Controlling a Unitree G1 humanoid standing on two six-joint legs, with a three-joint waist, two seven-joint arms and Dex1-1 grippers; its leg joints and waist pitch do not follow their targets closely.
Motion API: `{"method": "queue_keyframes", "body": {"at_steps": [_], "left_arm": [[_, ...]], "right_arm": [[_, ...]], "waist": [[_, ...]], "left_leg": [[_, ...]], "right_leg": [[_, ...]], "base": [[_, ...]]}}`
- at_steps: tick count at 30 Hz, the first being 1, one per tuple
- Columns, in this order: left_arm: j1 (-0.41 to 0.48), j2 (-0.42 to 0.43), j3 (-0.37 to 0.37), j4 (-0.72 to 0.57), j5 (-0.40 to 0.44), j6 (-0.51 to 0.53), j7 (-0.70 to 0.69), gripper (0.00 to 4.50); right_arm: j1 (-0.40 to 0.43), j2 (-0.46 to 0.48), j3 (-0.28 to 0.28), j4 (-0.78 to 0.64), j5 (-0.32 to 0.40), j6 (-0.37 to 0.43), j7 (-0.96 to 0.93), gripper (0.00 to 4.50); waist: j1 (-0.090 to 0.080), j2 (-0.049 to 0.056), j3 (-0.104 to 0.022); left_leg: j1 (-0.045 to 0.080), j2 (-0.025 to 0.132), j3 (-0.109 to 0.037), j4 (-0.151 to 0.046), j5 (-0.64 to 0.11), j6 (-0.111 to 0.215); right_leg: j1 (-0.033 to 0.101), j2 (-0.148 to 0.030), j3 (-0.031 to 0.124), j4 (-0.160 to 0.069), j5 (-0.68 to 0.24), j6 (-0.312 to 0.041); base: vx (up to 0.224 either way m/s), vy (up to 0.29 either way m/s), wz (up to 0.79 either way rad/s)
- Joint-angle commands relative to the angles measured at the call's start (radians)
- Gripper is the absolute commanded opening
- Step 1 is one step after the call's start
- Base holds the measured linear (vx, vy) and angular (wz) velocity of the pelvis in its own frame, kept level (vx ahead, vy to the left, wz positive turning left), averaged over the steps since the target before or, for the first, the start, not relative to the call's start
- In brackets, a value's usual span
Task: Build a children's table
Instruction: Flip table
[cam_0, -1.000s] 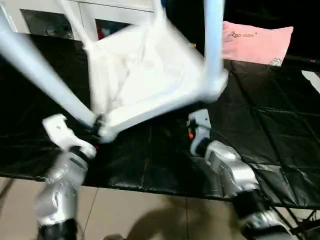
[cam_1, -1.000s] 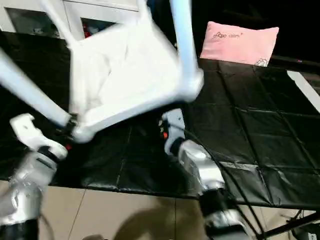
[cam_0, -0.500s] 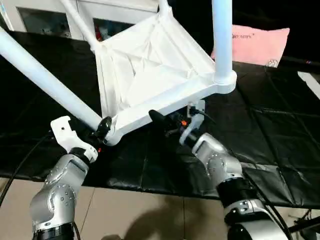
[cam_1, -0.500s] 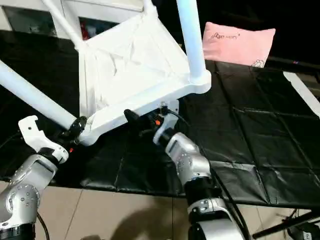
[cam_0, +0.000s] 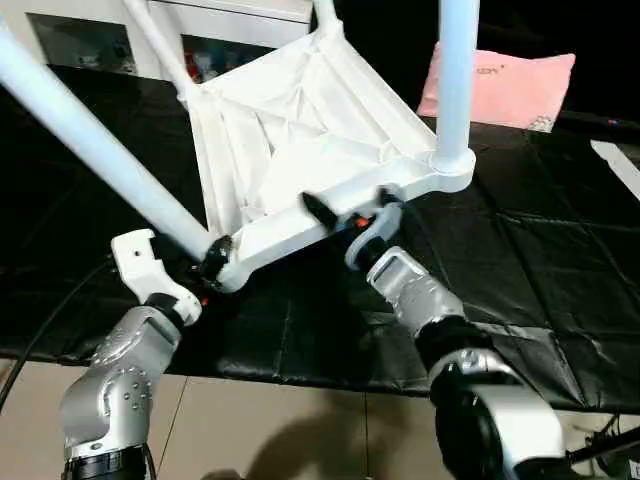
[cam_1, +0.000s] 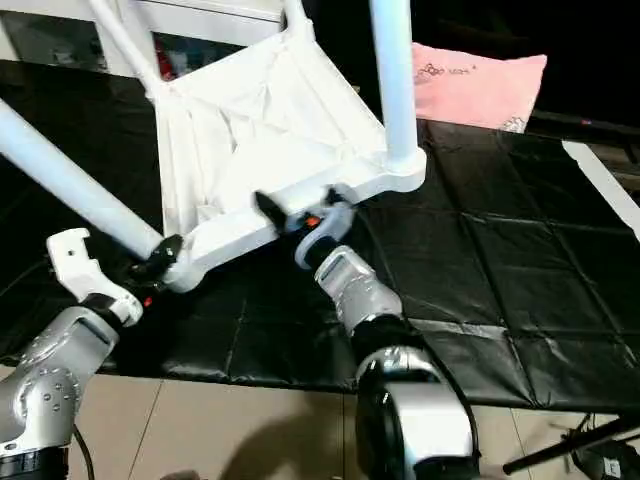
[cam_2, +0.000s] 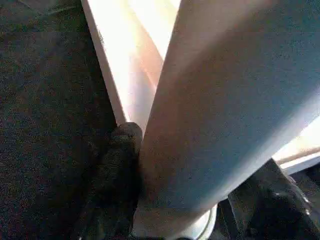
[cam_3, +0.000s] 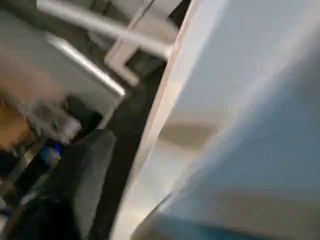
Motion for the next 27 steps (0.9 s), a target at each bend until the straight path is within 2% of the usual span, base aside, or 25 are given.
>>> {"method": "queue_keyframes", "body": {"at_steps": [1,7,14,15,21,22,27], "left_arm": [[0.014,-0.021,-0.031,0.019,-0.042,0.036,-0.042,2.29],[0.021,-0.021,-0.038,0.015,-0.038,0.037,-0.045,2.28],[0.024,-0.01,-0.055,0.008,-0.033,0.049,-0.057,2.27],[0.025,-0.008,-0.058,0.007,-0.031,0.052,-0.059,2.27],[0.028,-0.003,-0.062,0.005,-0.027,0.056,-0.062,2.27],[0.029,-0.002,-0.062,0.005,-0.027,0.056,-0.062,2.27],[0.029,0.004,-0.064,0.006,-0.022,0.057,-0.064,2.27]], "right_arm": [[-0.066,0.023,-0.043,0.008,0.051,-0.001,-0.012,3.83],[-0.093,0.018,-0.083,0.059,0.075,-0.004,-0.017,3.3],[-0.111,0.008,-0.101,0.092,0.064,-0.012,-0.006,2.81],[-0.113,0.006,-0.098,0.097,0.057,-0.015,-0.005,2.56],[-0.119,0.001,-0.1,0.114,0.041,-0.027,0.002,2.29],[-0.119,-0.001,-0.101,0.118,0.04,-0.029,0.002,2.1],[-0.118,-0.007,-0.106,0.127,0.031,-0.037,0.005,1.95]], "waist": [[-0.002,0.018,-0.062],[-0.004,0.02,-0.063],[-0.004,0.024,-0.064],[-0.003,0.027,-0.064],[-0.003,0.026,-0.067],[-0.004,0.026,-0.066],[-0.003,0.028,-0.065]], "left_leg": [[0.002,0.069,-0.028,-0.07,-0.005,0.037],[0.001,0.069,-0.027,-0.068,0.007,0.039],[0.001,0.069,-0.027,-0.067,0.001,0.036],[0.002,0.069,-0.028,-0.067,0.004,0.036],[0.0,0.068,-0.027,-0.065,0.028,0.045],[0.0,0.068,-0.027,-0.065,0.028,0.047],[0.001,0.069,-0.027,-0.066,0.014,0.046]], "right_leg": [[0.051,-0.106,0.079,-0.055,0.02,-0.215],[0.05,-0.105,0.077,-0.054,0.03,-0.22],[0.051,-0.106,0.077,-0.054,0.029,-0.227],[0.05,-0.105,0.076,-0.053,0.035,-0.228],[0.051,-0.105,0.076,-0.049,0.072,-0.238],[0.052,-0.104,0.076,-0.049,0.073,-0.239],[0.051,-0.105,0.075,-0.051,0.056,-0.24]], "base": [[0.0,0.0,0.0],[0.0,0.0,0.0],[0.0,0.0,0.0],[0.0,0.0,0.0],[0.0,0.0,0.0],[0.0,0.0,0.0],[0.0,0.0,0.0]]}}
